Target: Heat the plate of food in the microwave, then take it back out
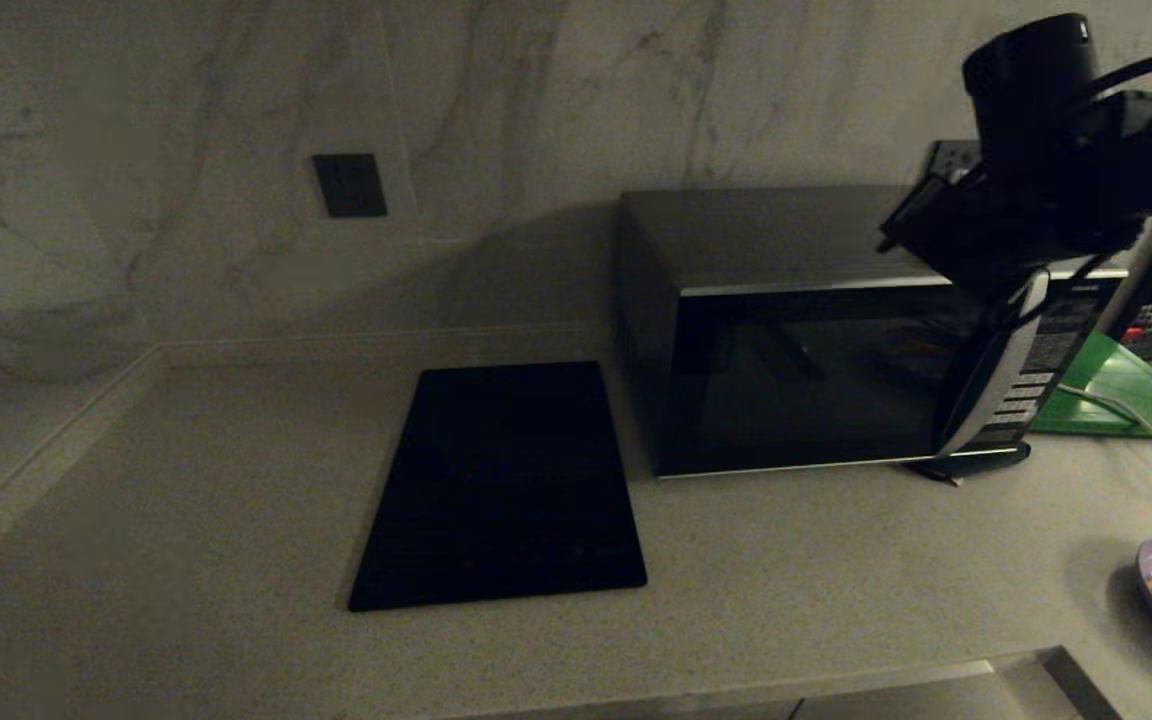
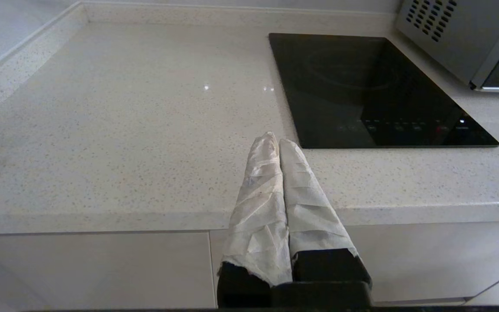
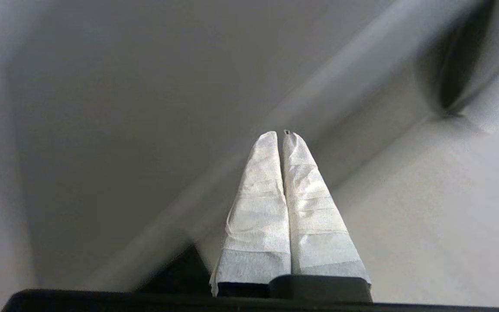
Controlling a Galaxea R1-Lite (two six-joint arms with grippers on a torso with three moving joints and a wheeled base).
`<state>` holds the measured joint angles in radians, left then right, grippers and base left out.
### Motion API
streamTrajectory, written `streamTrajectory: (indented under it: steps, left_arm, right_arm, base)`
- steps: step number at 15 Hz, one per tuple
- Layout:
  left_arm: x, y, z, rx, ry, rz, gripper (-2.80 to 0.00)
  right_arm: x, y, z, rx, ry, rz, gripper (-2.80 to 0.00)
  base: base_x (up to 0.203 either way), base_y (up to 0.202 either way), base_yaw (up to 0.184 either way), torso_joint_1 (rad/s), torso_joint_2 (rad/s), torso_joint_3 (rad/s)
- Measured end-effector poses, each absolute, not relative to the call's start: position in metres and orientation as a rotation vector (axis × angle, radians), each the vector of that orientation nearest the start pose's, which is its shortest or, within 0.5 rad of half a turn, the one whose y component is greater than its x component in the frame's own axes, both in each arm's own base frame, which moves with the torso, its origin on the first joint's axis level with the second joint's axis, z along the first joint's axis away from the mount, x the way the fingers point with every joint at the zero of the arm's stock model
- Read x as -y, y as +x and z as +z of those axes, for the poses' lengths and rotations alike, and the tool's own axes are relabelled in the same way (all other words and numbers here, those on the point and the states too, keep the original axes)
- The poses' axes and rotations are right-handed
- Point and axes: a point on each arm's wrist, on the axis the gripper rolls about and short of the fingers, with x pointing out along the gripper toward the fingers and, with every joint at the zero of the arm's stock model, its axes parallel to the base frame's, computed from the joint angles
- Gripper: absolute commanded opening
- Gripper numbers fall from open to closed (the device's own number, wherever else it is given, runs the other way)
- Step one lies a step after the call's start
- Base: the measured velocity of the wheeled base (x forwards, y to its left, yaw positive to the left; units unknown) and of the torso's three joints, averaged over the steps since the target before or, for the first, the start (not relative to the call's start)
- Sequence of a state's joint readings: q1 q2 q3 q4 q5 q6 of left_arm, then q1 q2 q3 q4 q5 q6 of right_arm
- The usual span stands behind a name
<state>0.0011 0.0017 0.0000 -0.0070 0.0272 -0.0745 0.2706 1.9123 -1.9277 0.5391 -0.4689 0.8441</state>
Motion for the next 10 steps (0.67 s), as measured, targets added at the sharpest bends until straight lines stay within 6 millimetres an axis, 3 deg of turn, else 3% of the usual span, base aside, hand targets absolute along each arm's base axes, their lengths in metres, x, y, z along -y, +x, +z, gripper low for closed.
streamTrajectory:
  steps: [3,10]
  left_arm:
    - [-0.001,-0.023,0.076,0.007,-0.074,0.027,-2.80]
    - [-0.001,-0.023,0.076,0.007,-0.074,0.028,-2.80]
  right_arm:
    - [-0.075,0.320,0.319,-0.393,0.567,-0.385,-2.80]
    - [-0.024,0.225,0.338,-0.363,0.407,-0.438,-2.80]
  base:
    - [0.000,0.000,0.000,0.000,0.00,0.000]
    - [0.000,0.000,0.000,0.000,0.00,0.000]
